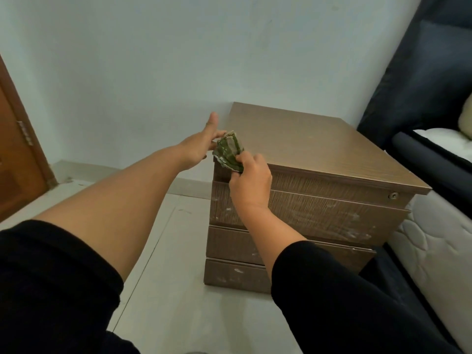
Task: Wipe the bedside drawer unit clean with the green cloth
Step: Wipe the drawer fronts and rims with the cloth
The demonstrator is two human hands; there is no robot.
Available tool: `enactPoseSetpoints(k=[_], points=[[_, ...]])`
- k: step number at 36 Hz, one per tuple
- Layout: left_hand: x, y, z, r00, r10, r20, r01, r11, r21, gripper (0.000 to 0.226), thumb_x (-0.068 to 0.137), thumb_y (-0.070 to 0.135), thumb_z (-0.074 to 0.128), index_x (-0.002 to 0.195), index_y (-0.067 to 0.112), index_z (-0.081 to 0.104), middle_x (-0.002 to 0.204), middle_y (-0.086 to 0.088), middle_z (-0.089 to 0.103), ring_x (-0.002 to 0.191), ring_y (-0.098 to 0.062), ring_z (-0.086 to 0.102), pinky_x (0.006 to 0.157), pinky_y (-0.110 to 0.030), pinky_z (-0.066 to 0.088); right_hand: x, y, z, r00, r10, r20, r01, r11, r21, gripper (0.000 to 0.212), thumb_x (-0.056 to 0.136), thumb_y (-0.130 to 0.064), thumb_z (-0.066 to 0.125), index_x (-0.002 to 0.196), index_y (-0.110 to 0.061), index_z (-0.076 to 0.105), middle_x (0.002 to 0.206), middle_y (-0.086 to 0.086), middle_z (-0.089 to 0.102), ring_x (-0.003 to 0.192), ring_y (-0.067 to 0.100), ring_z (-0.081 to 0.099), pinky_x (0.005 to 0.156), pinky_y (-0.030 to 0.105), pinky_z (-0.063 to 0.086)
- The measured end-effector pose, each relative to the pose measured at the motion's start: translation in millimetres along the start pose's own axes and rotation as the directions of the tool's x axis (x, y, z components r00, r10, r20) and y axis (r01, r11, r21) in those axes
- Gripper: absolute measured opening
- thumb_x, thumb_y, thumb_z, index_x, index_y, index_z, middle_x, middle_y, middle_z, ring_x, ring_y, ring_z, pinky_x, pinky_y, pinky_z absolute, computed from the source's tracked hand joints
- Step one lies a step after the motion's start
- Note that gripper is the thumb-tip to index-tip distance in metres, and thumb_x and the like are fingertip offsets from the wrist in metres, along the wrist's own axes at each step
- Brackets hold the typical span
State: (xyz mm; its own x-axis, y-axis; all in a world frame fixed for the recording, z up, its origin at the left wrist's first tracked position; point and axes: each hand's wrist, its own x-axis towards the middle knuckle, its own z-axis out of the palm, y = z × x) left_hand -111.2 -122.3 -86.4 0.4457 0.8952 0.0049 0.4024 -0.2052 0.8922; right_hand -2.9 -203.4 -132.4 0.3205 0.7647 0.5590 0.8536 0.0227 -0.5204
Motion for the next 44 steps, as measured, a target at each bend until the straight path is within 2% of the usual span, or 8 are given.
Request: enactPoseSetpoints(k=[4,8,13,18,24,33,38,44], points=[[-7.2,-2.3,-1.5,0.999,-0.044,-0.022,0.045,0.997,0.061,0.112,0.054,0.096,0.0,0.134,0.033,0.048,0.143,-0.001,0.047,0.136,-0.021,0.037,0.115,-0.046,0.022,9.0,-0.5,-11.1,0.974,-0.155,0.165,0.167,0.984,-0.064,0.03,0.085,0.002,0.053,0.112,-0.007,0.062,0.1,0.013,0.057,0.091,0.028,0.054,0.069,0.029,0.039],[-14.5,-7.2,5.6,0.994,0.019,-0.103,-0.016,1.0,0.026,0.084,0.084,0.072,-0.002,0.139,0.027,0.042,0.142,0.003,0.049,0.13,-0.018,0.045,0.115,-0.047,0.023,7.3,8.7,-22.3,0.87,-0.287,0.4,0.371,0.916,-0.149,0.033,0.084,-0.001,0.055,0.113,-0.012,0.065,0.104,0.011,0.058,0.098,0.03,0.054,0.078,0.032,0.043],[-21.3,-29.1,22.0,0.964,-0.07,-0.258,0.076,0.997,0.013,0.078,0.088,0.067,0.008,0.139,0.017,0.04,0.138,-0.008,0.049,0.123,-0.026,0.049,0.11,-0.049,0.031,-8.4,25.1,-26.6,0.894,-0.097,0.437,0.199,0.961,-0.194,0.058,0.084,-0.003,0.058,0.138,-0.013,0.04,0.127,0.01,0.05,0.119,0.029,0.047,0.097,0.035,0.041],[-31.2,-55.7,41.5,0.974,-0.164,-0.155,0.181,0.978,0.104,0.085,0.084,0.073,0.006,0.138,0.021,0.045,0.146,-0.008,0.044,0.133,-0.027,0.041,0.113,-0.048,0.026,-15.0,31.9,-23.7,0.825,0.079,0.56,0.109,0.95,-0.294,0.067,0.086,-0.007,0.057,0.145,-0.012,0.026,0.136,0.014,0.043,0.125,0.031,0.043,0.1,0.037,0.041],[-32.1,-62.1,48.8,0.975,-0.149,-0.166,0.17,0.978,0.119,0.079,0.088,0.069,0.007,0.142,0.023,0.04,0.148,-0.005,0.041,0.136,-0.025,0.037,0.114,-0.047,0.024,-13.7,29.7,-17.3,0.823,0.119,0.555,0.047,0.96,-0.276,0.064,0.086,-0.004,0.056,0.143,-0.01,0.028,0.133,0.015,0.045,0.122,0.031,0.046,0.096,0.036,0.044],[-44.3,-53.8,40.0,0.959,-0.105,-0.263,0.15,0.976,0.158,0.08,0.092,0.062,0.004,0.101,0.018,0.071,0.122,-0.007,0.063,0.117,-0.024,0.054,0.107,-0.042,0.034,-15.1,28.9,-33.4,0.795,0.087,0.6,0.091,0.961,-0.26,0.054,0.086,-0.003,0.053,0.138,-0.014,0.042,0.132,0.013,0.05,0.115,0.03,0.052,0.089,0.034,0.049],[-54.3,-48.2,35.2,0.961,-0.102,-0.259,0.148,0.976,0.162,0.083,0.093,0.062,0.005,0.091,0.015,0.073,0.113,-0.008,0.066,0.112,-0.022,0.058,0.107,-0.041,0.036,-9.3,24.1,-58.3,0.762,0.017,0.647,-0.012,1.0,-0.012,0.055,0.084,-0.005,0.051,0.134,-0.027,0.049,0.135,0.005,0.053,0.115,0.024,0.055,0.093,0.031,0.048],[-58.7,-50.0,38.4,0.974,-0.092,-0.208,0.122,0.983,0.137,0.084,0.091,0.064,0.002,0.101,0.016,0.07,0.116,-0.009,0.067,0.11,-0.021,0.059,0.106,-0.044,0.038,-19.7,9.7,-46.6,0.922,-0.136,0.362,0.134,0.99,0.032,0.046,0.093,-0.022,0.042,0.134,-0.04,0.045,0.111,0.008,0.045,0.104,0.026,0.049,0.092,0.035,0.044]])
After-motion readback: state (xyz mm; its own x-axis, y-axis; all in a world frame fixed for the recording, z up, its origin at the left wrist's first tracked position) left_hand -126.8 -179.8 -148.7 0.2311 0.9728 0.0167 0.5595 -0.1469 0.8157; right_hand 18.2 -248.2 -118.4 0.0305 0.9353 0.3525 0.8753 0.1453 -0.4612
